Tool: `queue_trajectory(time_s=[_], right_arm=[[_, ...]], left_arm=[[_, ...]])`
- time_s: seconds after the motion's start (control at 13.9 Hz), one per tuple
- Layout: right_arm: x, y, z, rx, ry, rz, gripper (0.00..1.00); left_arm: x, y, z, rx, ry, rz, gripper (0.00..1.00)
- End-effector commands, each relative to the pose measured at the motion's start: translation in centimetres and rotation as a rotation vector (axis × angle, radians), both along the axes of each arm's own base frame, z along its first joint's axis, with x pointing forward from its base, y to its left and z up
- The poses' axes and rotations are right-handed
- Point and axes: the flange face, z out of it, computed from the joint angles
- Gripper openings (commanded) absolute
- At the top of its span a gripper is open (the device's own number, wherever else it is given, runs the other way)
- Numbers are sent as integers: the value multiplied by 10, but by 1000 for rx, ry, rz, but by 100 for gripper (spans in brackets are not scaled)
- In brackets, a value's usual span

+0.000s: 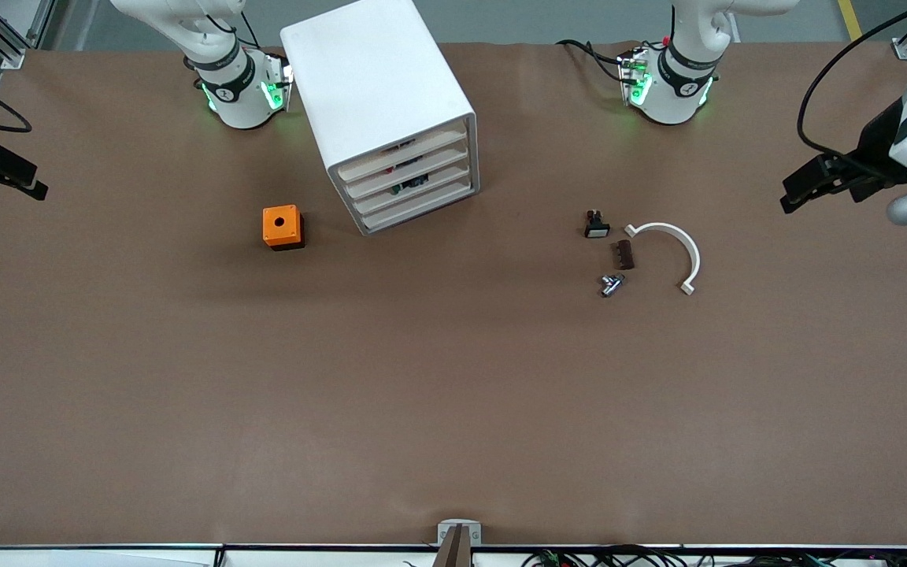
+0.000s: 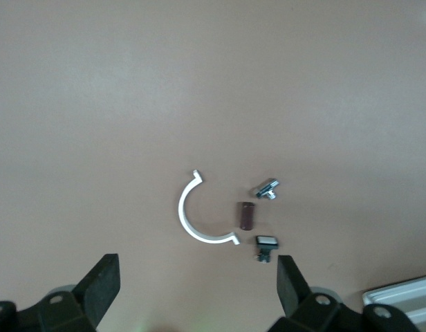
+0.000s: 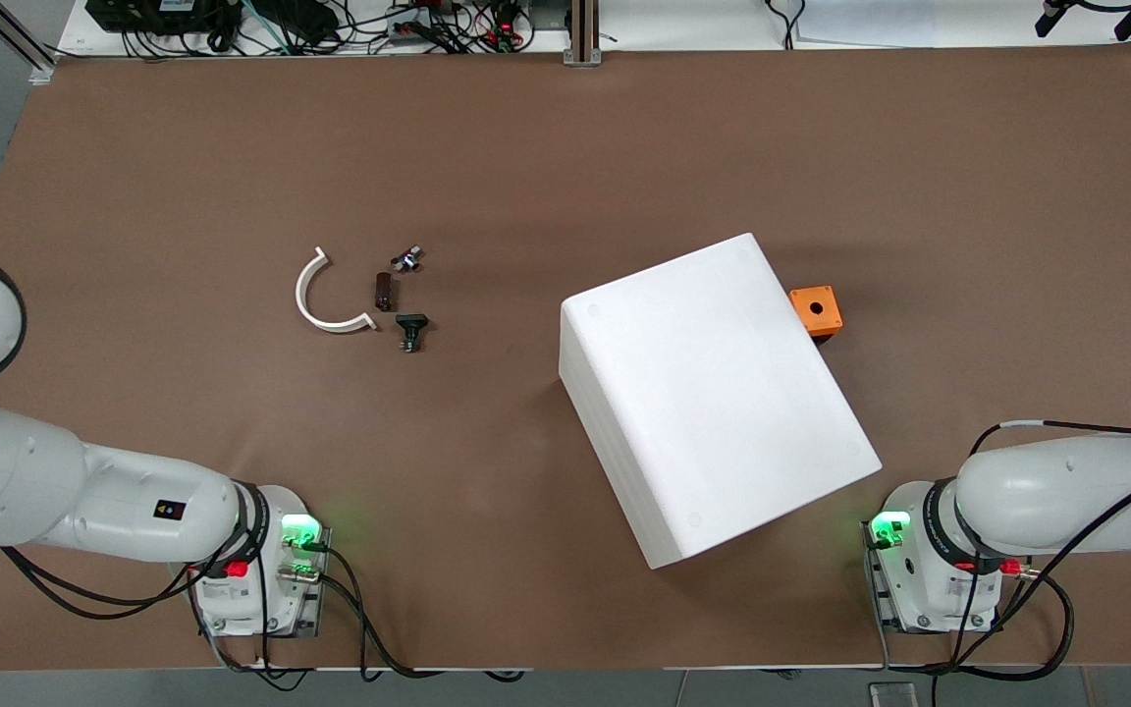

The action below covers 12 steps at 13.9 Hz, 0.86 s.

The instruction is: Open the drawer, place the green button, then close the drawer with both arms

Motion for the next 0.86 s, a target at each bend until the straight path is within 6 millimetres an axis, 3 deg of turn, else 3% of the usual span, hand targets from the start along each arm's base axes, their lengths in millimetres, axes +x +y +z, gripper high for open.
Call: queue_trajectory(time_s=[0.0,0.79], right_arm=[[-8,0,2,17,-11,-4,100],[-7,-4,4,5,-30,27,100]], left_arm=[[-16,4,0,18,-23,-52,100],[-32,0,17,34,-36,-54,100]])
